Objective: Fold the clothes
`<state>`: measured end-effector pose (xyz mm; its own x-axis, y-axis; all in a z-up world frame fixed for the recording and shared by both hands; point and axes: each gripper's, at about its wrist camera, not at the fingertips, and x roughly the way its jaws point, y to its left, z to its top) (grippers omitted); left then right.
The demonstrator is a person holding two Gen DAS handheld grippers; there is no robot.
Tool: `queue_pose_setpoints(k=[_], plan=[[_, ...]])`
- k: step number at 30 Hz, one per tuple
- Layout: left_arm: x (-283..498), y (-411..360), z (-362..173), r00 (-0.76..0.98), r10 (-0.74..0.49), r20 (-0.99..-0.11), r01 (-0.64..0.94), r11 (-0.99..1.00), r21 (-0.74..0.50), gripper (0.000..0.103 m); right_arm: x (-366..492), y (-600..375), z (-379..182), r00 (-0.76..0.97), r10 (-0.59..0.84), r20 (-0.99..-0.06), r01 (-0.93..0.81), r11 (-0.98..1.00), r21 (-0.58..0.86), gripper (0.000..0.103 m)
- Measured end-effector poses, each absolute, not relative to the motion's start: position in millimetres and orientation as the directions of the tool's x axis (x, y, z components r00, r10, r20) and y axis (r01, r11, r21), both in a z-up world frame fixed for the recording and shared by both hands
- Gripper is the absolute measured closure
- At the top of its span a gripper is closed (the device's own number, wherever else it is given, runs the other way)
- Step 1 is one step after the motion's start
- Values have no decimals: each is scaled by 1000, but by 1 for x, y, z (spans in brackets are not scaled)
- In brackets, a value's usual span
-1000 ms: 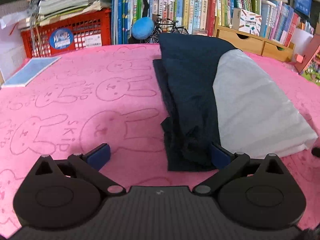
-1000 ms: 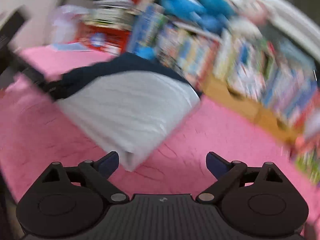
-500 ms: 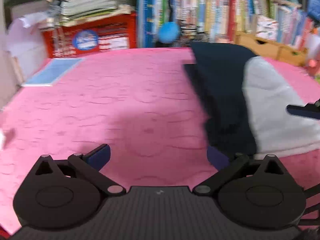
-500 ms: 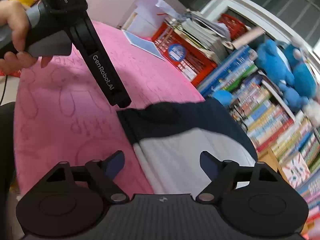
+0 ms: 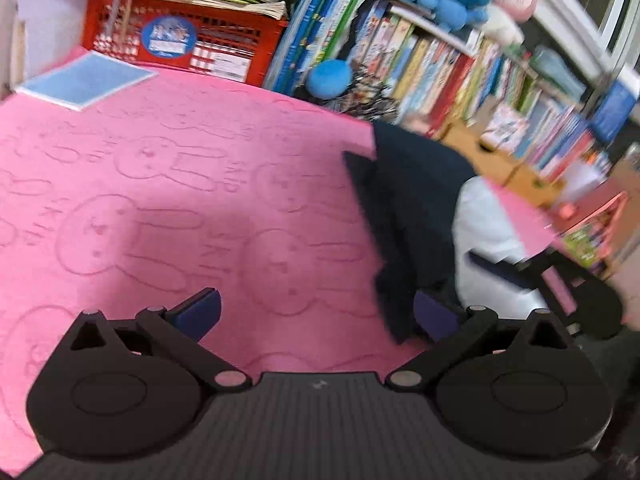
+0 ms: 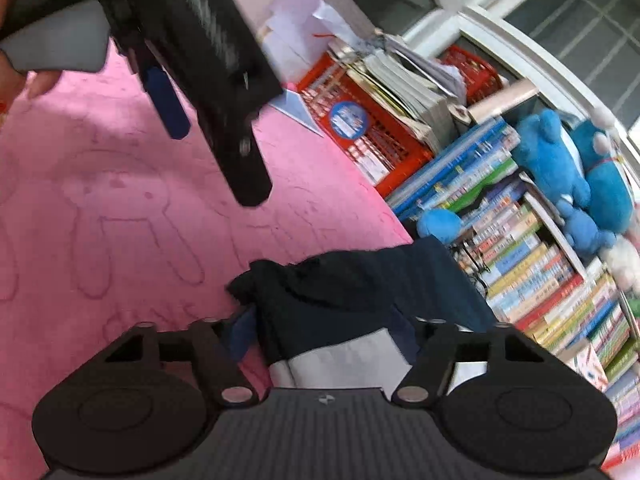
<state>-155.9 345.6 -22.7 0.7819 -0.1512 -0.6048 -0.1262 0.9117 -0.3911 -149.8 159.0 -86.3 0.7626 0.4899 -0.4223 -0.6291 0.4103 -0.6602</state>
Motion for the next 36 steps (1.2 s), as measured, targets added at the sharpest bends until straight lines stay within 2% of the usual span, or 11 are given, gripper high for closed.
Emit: queue_pose_setpoints(k=[5,12,16,18,20,21,25,27,29,32,36], plan=[[-154,349,-18,783,-232,-578,-59,896,-440,0,-154,146,-87,809,466,-360,-565,443,-696,47],[-142,355,-27,756,-335,-562,-33,838,-544,0,-158,141,-85,745,463,-480,-657,390,-645,48],[-135,355,-32,742,-355,-569,-50,817,-575,0,-152,151,-91,767,458,-450,-629,397,-668,47],[-133,353,-32,738,-368,-565,-44,810,-584,0,-145,161,-95,770,468,-434,-624,413,-663,54],[-131,353,-31,737,-389,-552,-28,800,-600,0,-139,169,-98,776,461,-431,-620,434,-653,70],[-130,353,-30,737,-399,-546,-20,794,-608,0,-136,173,-100,780,456,-428,-617,445,-649,72],[-119,364,-37,716,-548,-433,39,650,-759,0,-135,161,-89,801,479,-360,-592,535,-603,91],[-108,366,-43,685,-616,-390,47,571,-820,0,-139,149,-78,828,484,-282,-545,579,-606,92],[-96,362,-46,659,-643,-390,44,550,-834,0,-142,139,-71,841,482,-246,-518,587,-622,93],[-77,351,-49,623,-673,-399,38,535,-844,0,-146,131,-71,833,493,-252,-527,565,-635,94],[-58,345,-56,606,-722,-334,35,444,-895,0,-151,121,-73,818,509,-267,-542,530,-651,94]])
